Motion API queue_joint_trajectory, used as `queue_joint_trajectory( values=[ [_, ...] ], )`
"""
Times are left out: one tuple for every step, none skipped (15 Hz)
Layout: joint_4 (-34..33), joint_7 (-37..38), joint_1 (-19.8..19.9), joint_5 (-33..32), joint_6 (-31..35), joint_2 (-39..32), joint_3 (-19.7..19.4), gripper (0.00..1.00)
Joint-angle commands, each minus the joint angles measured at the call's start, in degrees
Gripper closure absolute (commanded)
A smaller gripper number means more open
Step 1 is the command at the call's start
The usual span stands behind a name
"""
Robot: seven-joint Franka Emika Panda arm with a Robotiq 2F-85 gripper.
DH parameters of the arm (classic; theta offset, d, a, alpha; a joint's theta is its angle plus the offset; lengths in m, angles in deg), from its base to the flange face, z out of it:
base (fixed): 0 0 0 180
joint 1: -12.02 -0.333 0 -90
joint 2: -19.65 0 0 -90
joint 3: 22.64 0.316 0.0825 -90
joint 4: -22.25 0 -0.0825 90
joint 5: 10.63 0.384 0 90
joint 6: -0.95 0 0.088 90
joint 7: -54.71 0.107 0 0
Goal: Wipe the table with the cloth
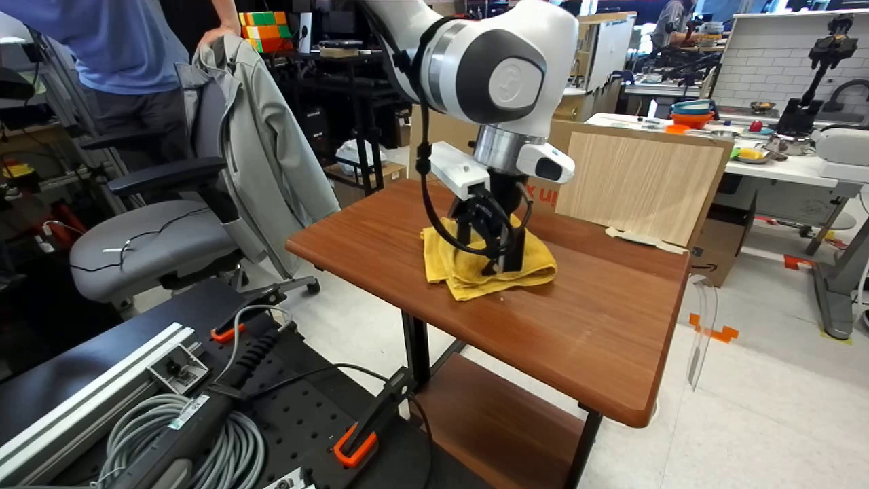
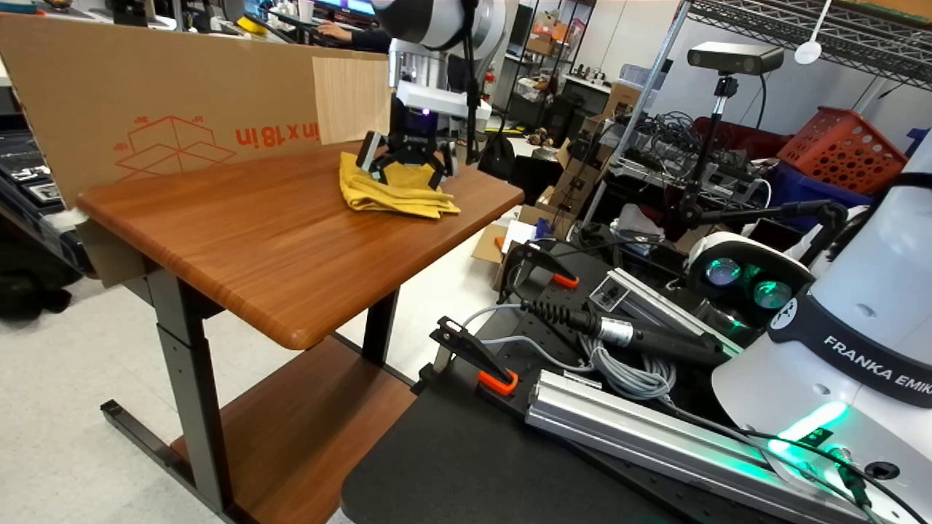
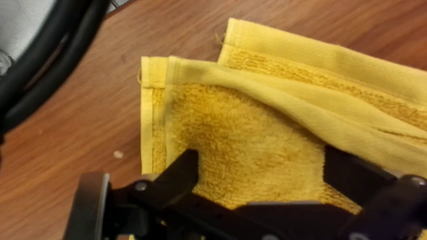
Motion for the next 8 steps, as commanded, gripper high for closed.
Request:
queue_joint_trajectory(
  values=[
    [-6.8, 1.4, 4.3, 2.7, -1.1, -3.3, -3.0, 0.00],
    [-8.7, 2.2, 5.7, 3.2, -1.5, -4.2, -3.9, 0.00],
    [-10.6, 2.8, 7.4, 3.9, -2.2, -5.2, -4.8, 0.00],
    [-12.6, 3.7, 8.8, 4.5, -2.8, -6.5, -5.5, 0.00],
    [-14.4, 4.6, 10.0, 5.0, -3.7, -7.8, -6.1, 0.00],
    [-16.3, 5.4, 10.9, 5.0, -5.6, -9.2, -6.5, 0.00],
    [-10.3, 3.1, 9.8, 3.6, -2.2, -4.8, -6.2, 0.00],
    [-12.0, 3.3, 10.9, 3.9, -3.5, -5.8, -6.4, 0.00]
  ],
)
